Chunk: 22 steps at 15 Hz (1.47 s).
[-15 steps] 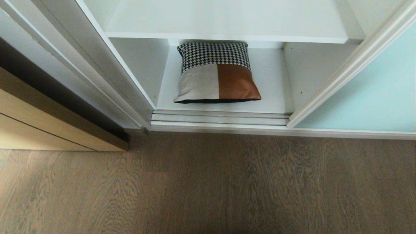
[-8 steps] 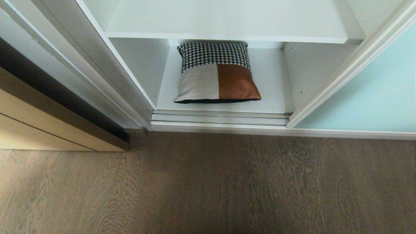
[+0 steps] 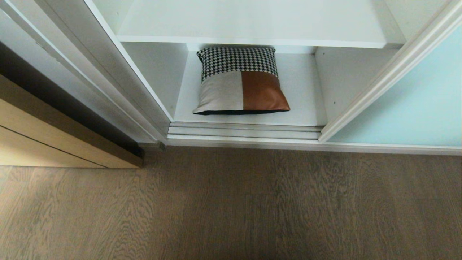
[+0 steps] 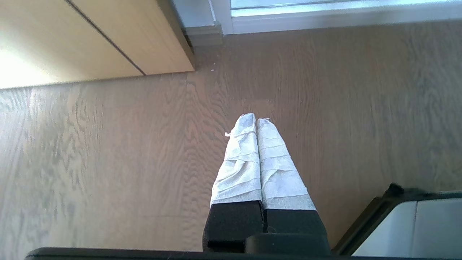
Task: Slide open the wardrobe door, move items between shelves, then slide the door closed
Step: Open the door, then place the pillow on the higher shelf
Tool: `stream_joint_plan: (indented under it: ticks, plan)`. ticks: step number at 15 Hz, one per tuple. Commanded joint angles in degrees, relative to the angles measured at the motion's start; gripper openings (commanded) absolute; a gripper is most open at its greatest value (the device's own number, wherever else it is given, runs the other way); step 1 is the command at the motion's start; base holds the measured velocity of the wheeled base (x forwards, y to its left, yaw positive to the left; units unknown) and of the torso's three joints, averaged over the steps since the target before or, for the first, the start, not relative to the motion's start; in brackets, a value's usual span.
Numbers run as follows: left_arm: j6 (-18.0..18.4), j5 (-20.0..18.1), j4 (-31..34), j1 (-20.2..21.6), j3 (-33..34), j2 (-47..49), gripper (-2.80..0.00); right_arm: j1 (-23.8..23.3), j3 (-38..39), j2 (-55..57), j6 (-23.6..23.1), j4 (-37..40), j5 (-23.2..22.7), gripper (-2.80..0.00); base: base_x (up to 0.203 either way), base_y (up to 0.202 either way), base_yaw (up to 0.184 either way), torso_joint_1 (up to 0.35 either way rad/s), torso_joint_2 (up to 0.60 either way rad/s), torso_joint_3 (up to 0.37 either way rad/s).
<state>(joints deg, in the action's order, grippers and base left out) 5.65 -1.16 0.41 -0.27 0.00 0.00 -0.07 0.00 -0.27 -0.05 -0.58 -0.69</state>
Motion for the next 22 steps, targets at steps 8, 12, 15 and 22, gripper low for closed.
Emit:
stream_joint_plan:
  ticks: [8, 12, 15, 22]
  plan:
    - [-3.4, 0.5, 0.0, 0.0, -0.2, 0.0, -2.80, 0.0, 0.0, 0.3, 0.0, 0.0, 0.0, -2.80, 0.000, 0.000, 0.000, 0.000, 0.00, 0.000]
    - [-3.5, 0.8, 0.2, 0.1, -0.2, 0.1, -2.80, 0.0, 0.0, 0.3, 0.0, 0.0, 0.0, -2.80, 0.154, 0.000, 0.000, 0.002, 0.00, 0.001]
    - [-3.5, 0.8, 0.5, 0.0, -0.3, 0.1, -2.80, 0.0, 0.0, 0.3, 0.0, 0.0, -0.1, -2.80, 0.195, 0.000, 0.000, 0.004, 0.00, 0.006]
    - [-3.6, 0.9, -0.1, 0.0, -0.1, 0.0, -2.80, 0.0, 0.0, 0.3, 0.0, 0.0, 0.0, -2.80, 0.154, 0.000, 0.001, 0.004, 0.00, 0.002]
